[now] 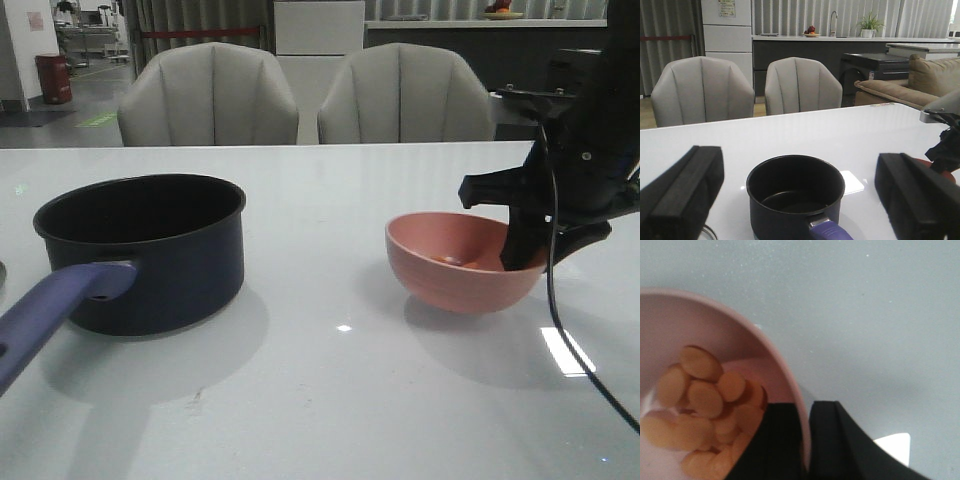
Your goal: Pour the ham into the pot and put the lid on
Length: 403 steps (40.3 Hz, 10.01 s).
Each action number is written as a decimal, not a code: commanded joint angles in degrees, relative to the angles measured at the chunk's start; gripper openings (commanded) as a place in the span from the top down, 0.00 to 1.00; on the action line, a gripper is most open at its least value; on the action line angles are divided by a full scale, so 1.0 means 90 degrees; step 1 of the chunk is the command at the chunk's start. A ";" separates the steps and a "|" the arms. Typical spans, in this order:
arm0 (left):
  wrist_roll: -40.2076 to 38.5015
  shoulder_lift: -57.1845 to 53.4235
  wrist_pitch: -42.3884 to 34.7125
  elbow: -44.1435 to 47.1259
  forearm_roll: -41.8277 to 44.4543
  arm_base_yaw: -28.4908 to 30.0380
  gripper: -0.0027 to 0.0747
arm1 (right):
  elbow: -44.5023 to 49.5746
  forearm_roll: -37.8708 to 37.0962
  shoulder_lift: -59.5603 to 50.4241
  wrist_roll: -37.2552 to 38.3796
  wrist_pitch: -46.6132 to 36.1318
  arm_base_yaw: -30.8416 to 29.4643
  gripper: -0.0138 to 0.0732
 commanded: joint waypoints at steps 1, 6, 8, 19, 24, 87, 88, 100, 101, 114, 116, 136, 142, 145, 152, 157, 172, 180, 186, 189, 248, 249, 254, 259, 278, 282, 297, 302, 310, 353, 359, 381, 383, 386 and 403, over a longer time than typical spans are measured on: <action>-0.0025 0.0039 -0.0500 -0.0167 -0.0017 -0.0062 0.12 | -0.0265 0.0126 -0.0195 -0.0083 -0.0100 0.0001 0.68; -0.0025 0.0039 -0.0500 -0.0167 -0.0017 -0.0062 0.12 | -0.0416 0.0157 -0.0225 -0.0083 -0.0179 0.0001 0.68; -0.0025 0.0039 -0.0500 -0.0167 -0.0017 -0.0062 0.12 | -0.0493 0.0157 -0.0260 -0.0083 -0.0146 0.0001 0.68; -0.0025 0.0039 -0.0500 -0.0167 -0.0017 -0.0062 0.12 | -0.1607 0.0232 -0.0610 -0.0293 0.0130 0.0320 0.68; -0.0025 0.0039 -0.0500 -0.0167 -0.0017 -0.0062 0.12 | -0.2306 0.0232 -0.0615 -0.0725 0.0159 0.0817 0.68; -0.0025 0.0039 -0.0500 -0.0167 -0.0017 -0.0062 0.12 | -0.1390 0.2232 0.0714 -0.7864 -0.8193 0.3938 0.68; -0.0025 0.0039 -0.0500 -0.0167 -0.0017 -0.0062 0.12 | -0.1390 0.2278 0.0777 -0.8244 -0.8336 0.3994 0.68; -0.0025 0.0039 -0.0500 -0.0167 -0.0017 -0.0062 0.12 | -0.1390 0.1857 0.1528 -1.0152 -1.0867 0.4200 0.68; -0.0025 0.0039 -0.0500 -0.0167 -0.0017 -0.0062 0.12 | -0.1390 0.1782 0.1598 -1.0267 -1.1069 0.4200 0.68; -0.0025 0.0039 -0.0500 -0.0167 -0.0017 -0.0062 0.12 | -0.1368 0.0315 0.1700 -1.0819 -1.1182 0.4205 0.68; -0.0025 0.0039 -0.0500 -0.0167 -0.0017 -0.0062 0.12 | -0.1368 0.0084 0.1700 -1.0840 -1.1182 0.4205 0.68; -0.0025 0.0039 -0.0500 -0.0167 -0.0017 -0.0062 0.12 | -0.1400 0.1601 0.1474 -0.8016 -1.0987 0.4208 0.69; -0.0025 0.0039 -0.0500 -0.0167 -0.0017 -0.0062 0.12 | -0.1400 0.2471 0.0966 -0.6496 -1.0045 0.4208 0.69; -0.0025 0.0039 -0.0500 -0.0167 -0.0017 -0.0062 0.12 | -0.1400 0.2788 0.0594 -0.5983 -0.9064 0.4193 0.69; -0.0025 0.0039 -0.0500 -0.0167 -0.0017 -0.0062 0.12 | -0.1400 0.3144 -0.0249 -0.5547 -0.6343 0.4146 0.69; -0.0025 0.0039 -0.0500 -0.0167 -0.0017 -0.0062 0.12 | -0.1400 0.3782 -0.0749 -0.5547 -0.4631 0.4015 0.69; -0.0025 0.0039 -0.0500 -0.0167 -0.0017 -0.0062 0.12 | -0.1387 0.3658 -0.1603 -0.5563 -0.0782 0.2299 0.69; -0.0025 0.0039 -0.0500 -0.0167 -0.0017 -0.0062 0.12 | -0.1387 0.2301 -0.1711 -0.4722 0.0611 0.1148 0.69; -0.0025 0.0039 -0.0500 -0.0167 -0.0017 -0.0062 0.12 | -0.1387 0.1174 -0.1705 -0.3588 0.1218 0.0527 0.69; -0.0025 0.0039 -0.0500 -0.0167 -0.0017 -0.0062 0.12 | -0.1387 0.0955 -0.1682 -0.3266 0.1294 0.0283 0.69; -0.0025 0.0039 -0.0500 -0.0167 -0.0017 -0.0062 0.12 | -0.1258 0.0326 -0.2534 -0.2244 0.1297 -0.0299 0.37; -0.0025 0.0039 -0.0500 -0.0167 -0.0017 -0.0062 0.12 | -0.1160 0.0326 -0.2708 -0.2244 0.1175 -0.0275 0.37; -0.0025 0.0039 -0.0500 -0.0167 -0.0017 -0.0062 0.12 | -0.0495 0.0326 -0.3811 -0.2244 0.0369 -0.0100 0.37; -0.0025 0.0039 -0.0551 -0.0167 -0.0017 -0.0062 0.12 | 0.0344 0.0326 -0.4832 -0.2244 -0.0553 0.0112 0.37; -0.0025 0.0039 -0.0576 -0.0167 -0.0017 -0.0062 0.12 | 0.4378 0.0606 -0.8683 -0.2233 -0.2936 0.0213 0.37; -0.0025 0.0039 -0.0576 -0.0167 -0.0017 -0.0062 0.12 | 0.5181 0.0740 -0.9447 -0.2233 -0.3392 0.0213 0.37; -0.0025 0.0039 -0.0485 -0.0167 -0.0029 -0.0062 0.12 | 0.6317 0.0740 -1.0229 -0.2233 -0.3358 0.0213 0.44; -0.0025 0.0039 -0.0378 -0.0156 -0.0029 -0.0062 0.12 | 0.6317 0.0752 -1.0229 -0.2233 -0.3231 0.0213 0.71; -0.0025 0.0051 -0.0405 -0.0231 -0.0016 -0.0048 0.12 | 0.6317 0.0752 -1.0229 -0.2233 -0.3238 0.0213 0.66; -0.2112 0.7797 0.3106 -0.4894 0.1372 0.2196 0.11 | 0.6317 0.0752 -1.0229 -0.2239 -0.3238 0.0213 0.66; -0.0965 0.8942 0.3843 -0.5530 -0.0104 0.3059 0.11 | 0.6317 0.0752 -1.0229 -0.2239 -0.3238 0.0213 0.66; -0.0692 1.0923 0.4046 -0.6554 0.0083 0.3378 0.11 | 0.6317 0.0752 -1.0229 -0.2239 -0.3238 0.0213 0.66; -0.0692 1.1056 0.4046 -0.6624 0.0138 0.3378 0.11 | 0.6317 0.0752 -1.0229 -0.2239 -0.3238 0.0213 0.66; -0.0692 1.1210 0.3986 -0.6711 0.0167 0.3378 0.11 | 0.6317 0.0752 -1.0229 -0.2239 -0.3238 0.0213 0.66; -0.0692 1.2015 0.3927 -0.6990 0.0167 0.3378 0.12 | 0.6317 0.0752 -1.0229 -0.2239 -0.3245 0.0213 0.66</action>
